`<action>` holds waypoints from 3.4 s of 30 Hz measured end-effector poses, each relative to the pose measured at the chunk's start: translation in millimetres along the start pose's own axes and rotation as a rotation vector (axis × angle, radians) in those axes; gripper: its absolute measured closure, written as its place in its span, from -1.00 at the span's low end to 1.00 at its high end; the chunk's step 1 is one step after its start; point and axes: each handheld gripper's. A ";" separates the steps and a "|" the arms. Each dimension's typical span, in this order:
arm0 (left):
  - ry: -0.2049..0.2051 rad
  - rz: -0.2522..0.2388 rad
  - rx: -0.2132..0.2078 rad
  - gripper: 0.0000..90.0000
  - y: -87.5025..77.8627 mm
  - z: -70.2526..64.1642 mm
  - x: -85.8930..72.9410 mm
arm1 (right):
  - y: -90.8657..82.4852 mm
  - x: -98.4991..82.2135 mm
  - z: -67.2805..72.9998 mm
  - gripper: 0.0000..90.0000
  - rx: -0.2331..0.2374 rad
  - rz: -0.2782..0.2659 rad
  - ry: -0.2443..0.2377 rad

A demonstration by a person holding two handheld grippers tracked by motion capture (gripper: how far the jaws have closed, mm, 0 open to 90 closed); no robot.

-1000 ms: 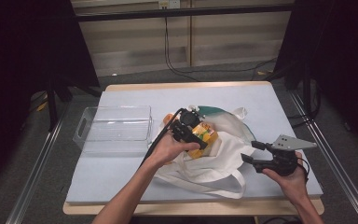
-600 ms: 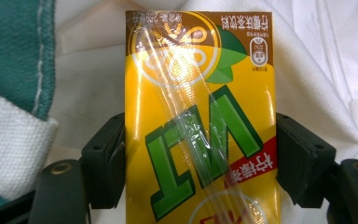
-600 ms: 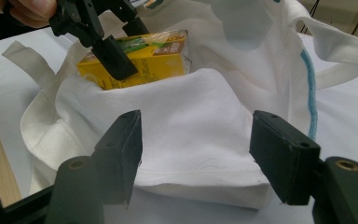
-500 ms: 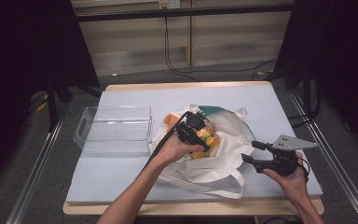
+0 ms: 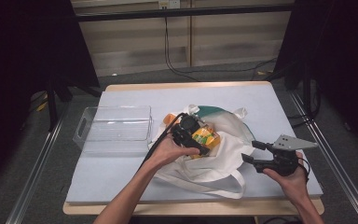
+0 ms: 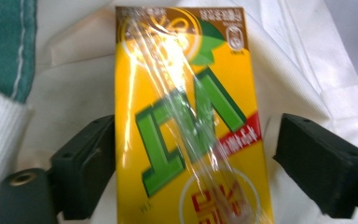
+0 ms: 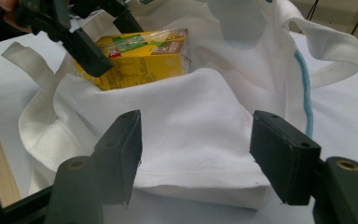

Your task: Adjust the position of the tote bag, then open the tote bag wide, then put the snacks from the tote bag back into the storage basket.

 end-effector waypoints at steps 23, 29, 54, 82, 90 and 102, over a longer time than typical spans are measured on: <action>0.010 -0.345 0.042 -0.63 -11.8 0.5 -65.3 | 1.4 -0.1 1.2 -0.24 0.005 0.002 -0.003; 0.019 -0.375 0.039 -0.66 -9.2 0.1 -68.9 | 1.7 -0.3 1.5 -0.24 0.007 0.003 -0.005; 0.032 -0.459 0.048 -0.42 14.0 0.3 -75.7 | 2.6 -0.6 2.2 -0.25 0.010 0.002 -0.009; -0.011 -0.390 0.023 -0.39 -20.7 3.2 -68.2 | 0.5 -1.0 2.2 -0.26 0.007 -0.001 -0.006; 0.002 -0.360 0.002 -0.39 -33.0 -2.7 -67.7 | 0.9 -1.6 3.4 -0.29 0.006 0.002 -0.007; 0.010 -0.293 -0.026 -0.39 -55.2 -3.0 -67.3 | 2.8 -2.3 3.2 -0.33 0.008 0.006 -0.004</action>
Point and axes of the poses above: each handheld gripper's, and its own axes: y roughly forward along the jaws, x roughly out of its top, z roughly to its left, and after that the axes turned 4 degrees about -x, right-handed
